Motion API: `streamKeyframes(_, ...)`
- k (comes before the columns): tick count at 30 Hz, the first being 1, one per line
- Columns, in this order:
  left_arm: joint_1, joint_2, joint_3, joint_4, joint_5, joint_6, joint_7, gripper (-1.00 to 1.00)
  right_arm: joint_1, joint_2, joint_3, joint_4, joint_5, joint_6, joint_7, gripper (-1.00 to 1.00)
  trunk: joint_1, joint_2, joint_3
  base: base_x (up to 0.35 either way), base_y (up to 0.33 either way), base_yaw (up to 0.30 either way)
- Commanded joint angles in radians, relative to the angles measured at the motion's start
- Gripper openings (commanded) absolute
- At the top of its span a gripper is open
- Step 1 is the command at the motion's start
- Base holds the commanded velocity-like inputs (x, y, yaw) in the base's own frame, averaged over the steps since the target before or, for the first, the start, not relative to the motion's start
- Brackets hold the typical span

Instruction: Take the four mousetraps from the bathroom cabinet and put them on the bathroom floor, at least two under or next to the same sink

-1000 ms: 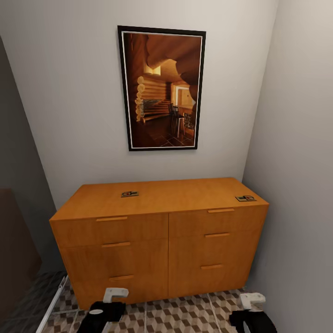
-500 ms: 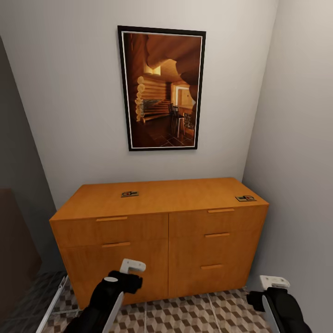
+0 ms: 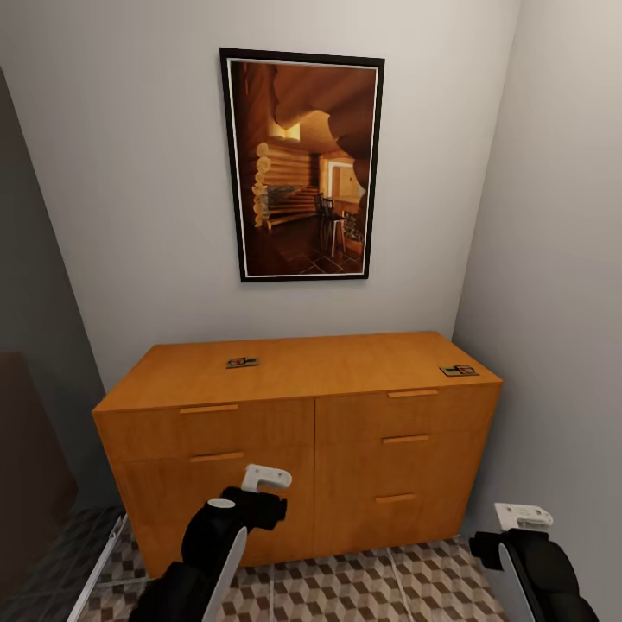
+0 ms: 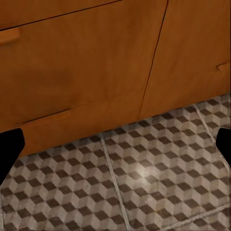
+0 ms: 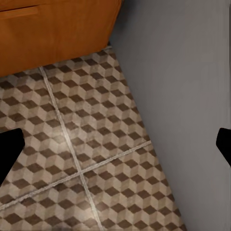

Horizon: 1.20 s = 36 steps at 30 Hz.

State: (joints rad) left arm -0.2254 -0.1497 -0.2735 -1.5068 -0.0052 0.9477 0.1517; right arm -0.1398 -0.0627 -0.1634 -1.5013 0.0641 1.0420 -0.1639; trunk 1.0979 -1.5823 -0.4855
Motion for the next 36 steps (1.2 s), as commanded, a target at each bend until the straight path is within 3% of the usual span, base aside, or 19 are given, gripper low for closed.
streamKeyframes(1,-0.002,-0.003,-0.008,-0.004,-0.001,0.007,0.003,1.0,-0.002,0.0,0.0,-0.002,0.006,0.005,0.003,1.0,0.0,-0.001,-0.001,0.0,0.0,0.0)
streamKeyframes(8,-0.014,-0.021,-0.097,-0.017,-0.001,0.026,0.001,1.0,-0.028,0.0,0.0,-0.005,0.008,0.005,0.0,1.0,0.0,-0.001,-0.001,0.0,0.0,0.0)
streamKeyframes(12,-0.049,-0.025,-0.126,-0.02,-0.001,0.029,0.001,1.0,-0.047,0.0,0.001,-0.005,0.008,0.005,-0.001,1.0,0.0,-0.001,-0.001,0.0,0.0,0.0)
streamKeyframes(22,-0.287,-0.025,-0.156,-0.021,0.0,0.033,0.004,1.0,-0.15,0.0,0.003,-0.005,0.009,0.005,-0.003,1.0,0.0,-0.001,-0.001,0.0,0.0,0.0)
streamKeyframes(29,-0.456,-0.025,-0.158,-0.02,-0.004,0.029,0.015,1.0,-0.26,0.0,0.004,-0.004,0.009,0.005,-0.004,1.0,0.0,-0.001,-0.001,0.0,0.0,0.0)
streamKeyframes(36,-0.581,-0.025,-0.152,-0.013,-0.007,0.025,0.043,1.0,-0.379,0.0,0.005,-0.002,0.017,0.005,-0.007,1.0,0.0,-0.001,-0.001,0.0,0.0,0.0)
